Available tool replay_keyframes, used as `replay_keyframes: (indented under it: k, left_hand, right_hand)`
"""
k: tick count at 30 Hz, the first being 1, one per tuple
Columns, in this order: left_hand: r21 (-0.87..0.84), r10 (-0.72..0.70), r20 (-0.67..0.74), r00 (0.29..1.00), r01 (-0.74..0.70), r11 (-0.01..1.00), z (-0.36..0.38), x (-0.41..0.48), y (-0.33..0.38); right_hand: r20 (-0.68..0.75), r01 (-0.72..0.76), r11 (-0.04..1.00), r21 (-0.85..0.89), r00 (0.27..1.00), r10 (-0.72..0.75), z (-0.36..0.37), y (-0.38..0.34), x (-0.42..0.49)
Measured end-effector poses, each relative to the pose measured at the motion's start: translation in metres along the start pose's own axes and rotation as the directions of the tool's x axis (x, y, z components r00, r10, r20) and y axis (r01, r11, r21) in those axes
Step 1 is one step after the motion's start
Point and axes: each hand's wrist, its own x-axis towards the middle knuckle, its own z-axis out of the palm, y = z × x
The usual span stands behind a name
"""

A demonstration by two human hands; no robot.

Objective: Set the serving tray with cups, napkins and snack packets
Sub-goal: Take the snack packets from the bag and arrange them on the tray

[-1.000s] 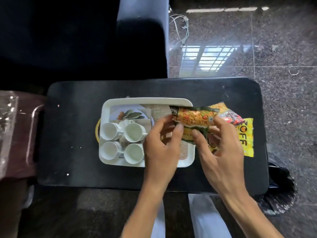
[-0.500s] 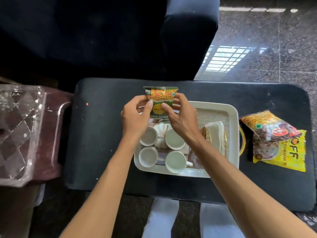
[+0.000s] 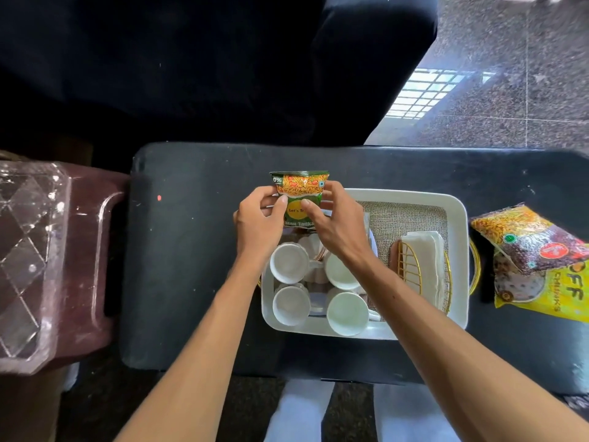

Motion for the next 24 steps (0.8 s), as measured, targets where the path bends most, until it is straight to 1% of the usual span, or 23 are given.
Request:
replay_keyframes:
  k: [4, 11, 16, 21, 24]
  left_hand:
    - [0.012, -0.002, -0.001, 1.000, 0.002, 1.000, 0.000, 0.002, 0.003]
    - [0.049, -0.025, -0.006, 1.000, 0.025, 0.999, -0.001, -0.002, 0.008]
    - [0.014, -0.032, -0.019, 0.999, 0.032, 0.999, -0.007, -0.012, 0.010]
    - [-0.021, 0.014, -0.126, 0.992, -0.016, 1.000, -0.011, -0.029, 0.021]
    - [-0.054, 0.062, -0.147, 0.987, -0.071, 0.996, -0.005, -0.042, 0.037]
  right_hand:
    - [-0.001, 0.002, 1.000, -0.003, 1.000, -0.002, 0.002, -0.001, 0.005]
    - [0.040, 0.008, 1.000, -0.008, 0.999, -0.008, -0.001, 0.001, 0.009]
    - [0.068, 0.004, 1.000, -0.022, 0.998, -0.002, -0.016, 0.004, 0.005]
    - [-0.019, 0.000, 1.000, 0.014, 1.000, 0.000, -0.056, 0.012, -0.010]
    - [-0.091, 0.002, 0.999, 0.033, 0.996, 0.001, -0.091, 0.019, -0.026]
